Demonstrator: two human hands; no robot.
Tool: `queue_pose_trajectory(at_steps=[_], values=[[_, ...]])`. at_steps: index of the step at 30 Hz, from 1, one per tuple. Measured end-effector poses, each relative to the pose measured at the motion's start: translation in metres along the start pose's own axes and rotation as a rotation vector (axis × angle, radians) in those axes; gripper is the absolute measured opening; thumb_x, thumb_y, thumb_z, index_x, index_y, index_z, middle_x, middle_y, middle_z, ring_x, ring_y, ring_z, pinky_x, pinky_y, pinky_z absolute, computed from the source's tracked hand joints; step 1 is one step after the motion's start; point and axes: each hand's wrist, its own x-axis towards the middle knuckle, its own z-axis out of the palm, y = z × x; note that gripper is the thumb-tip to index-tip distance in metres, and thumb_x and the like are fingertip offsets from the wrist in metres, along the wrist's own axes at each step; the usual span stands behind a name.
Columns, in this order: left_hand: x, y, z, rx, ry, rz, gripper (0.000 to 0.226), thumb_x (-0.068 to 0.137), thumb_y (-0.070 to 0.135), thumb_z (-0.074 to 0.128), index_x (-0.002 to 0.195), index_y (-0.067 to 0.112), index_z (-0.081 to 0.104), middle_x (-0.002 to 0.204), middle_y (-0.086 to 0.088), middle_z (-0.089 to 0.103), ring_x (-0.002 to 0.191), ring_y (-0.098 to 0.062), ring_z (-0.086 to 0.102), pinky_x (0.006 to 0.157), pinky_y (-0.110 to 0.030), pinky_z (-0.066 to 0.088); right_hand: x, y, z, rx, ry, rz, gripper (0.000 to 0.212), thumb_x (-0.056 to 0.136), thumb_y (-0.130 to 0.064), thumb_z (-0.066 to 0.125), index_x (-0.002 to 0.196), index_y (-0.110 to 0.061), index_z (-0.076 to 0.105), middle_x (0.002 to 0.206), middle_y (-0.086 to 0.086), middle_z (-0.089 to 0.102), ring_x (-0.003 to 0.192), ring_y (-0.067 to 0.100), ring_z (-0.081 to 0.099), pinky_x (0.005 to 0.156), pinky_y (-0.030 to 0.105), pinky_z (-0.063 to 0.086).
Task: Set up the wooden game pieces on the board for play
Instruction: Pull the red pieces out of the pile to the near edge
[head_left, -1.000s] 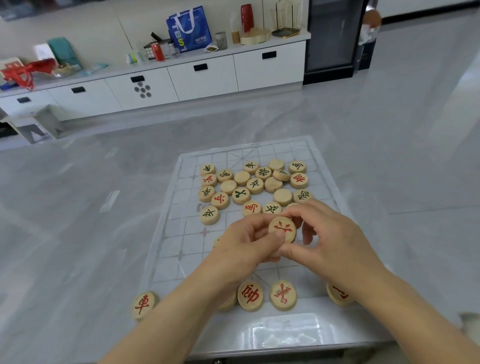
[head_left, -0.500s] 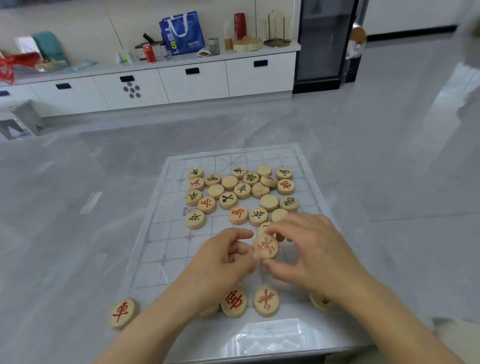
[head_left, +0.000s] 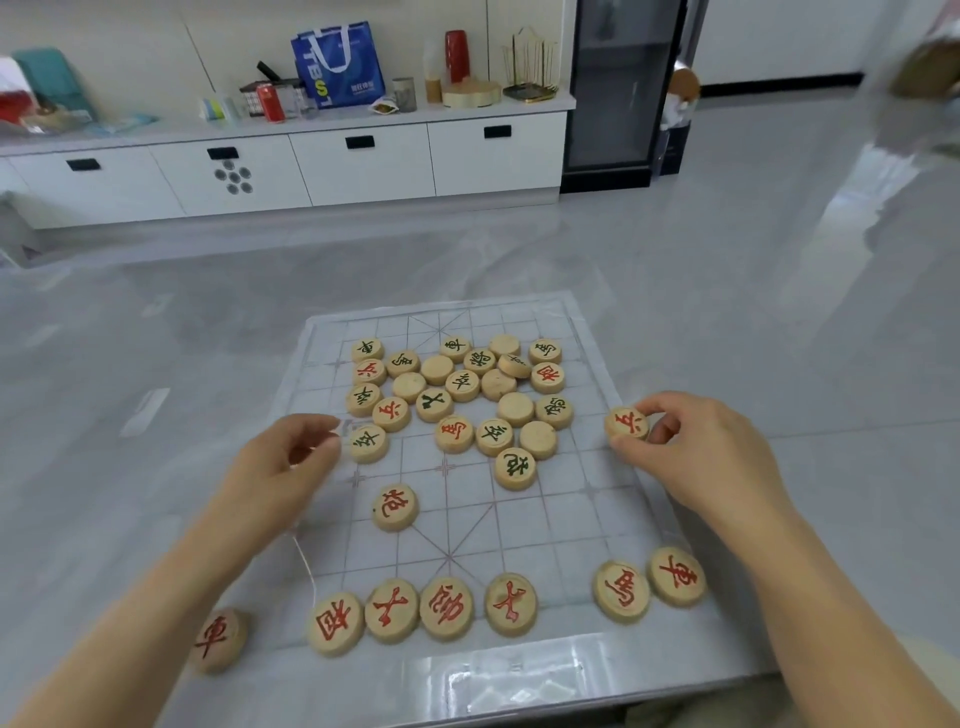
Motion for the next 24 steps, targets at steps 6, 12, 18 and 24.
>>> queue_pose_trajectory(at_steps=[6, 12, 18, 24], values=[[0.032, -0.031, -0.028, 0.173, 0.154, 0.005, 0.035, 0.089, 0.023, 0.059, 0.121, 0.010, 0.057, 0.110, -0.005, 0.061, 0.093, -0.020, 0.053, 0.082, -0.032, 0.038, 0.003, 0.001, 0.003, -0.030, -0.005, 0.027, 0.019, 0.076, -0.045, 0.067, 0.090, -0.034, 0.060, 0.066, -0.014, 0.056, 0.073, 0.016, 0.058, 0.073, 0.034, 0.047], [0.053, -0.053, -0.039, 0.339, 0.236, -0.042, 0.059, 0.077, 0.039, 0.045, 0.124, 0.004, 0.054, 0.119, -0.015, 0.060, 0.101, -0.034, 0.055, 0.091, -0.047, 0.042, 0.002, 0.001, 0.012, -0.187, -0.077, 0.076, 0.019, 0.078, -0.040, 0.061, 0.095, -0.035, 0.062, 0.083, -0.009, 0.063, 0.082, 0.021, 0.057, 0.077, 0.034, 0.044], [0.061, -0.079, -0.030, 0.581, 0.287, -0.078, 0.047, 0.091, 0.043, 0.037, 0.116, 0.009, 0.058, 0.116, -0.022, 0.060, 0.103, -0.045, 0.050, 0.088, -0.052, 0.042, 0.001, 0.000, 0.010, -0.160, -0.122, 0.108, 0.024, 0.080, -0.042, 0.061, 0.104, -0.038, 0.059, 0.085, -0.010, 0.058, 0.083, 0.018, 0.054, 0.081, 0.037, 0.045], [0.058, -0.079, -0.021, 0.650, 0.285, 0.065, 0.035, 0.095, 0.035, 0.041, 0.114, 0.010, 0.058, 0.113, -0.019, 0.059, 0.103, -0.042, 0.050, 0.085, -0.048, 0.041, 0.001, 0.002, 0.011, -0.167, -0.151, 0.130, 0.035, 0.080, -0.049, 0.062, 0.113, -0.038, 0.056, 0.097, -0.008, 0.061, 0.093, 0.021, 0.057, 0.083, 0.040, 0.047]])
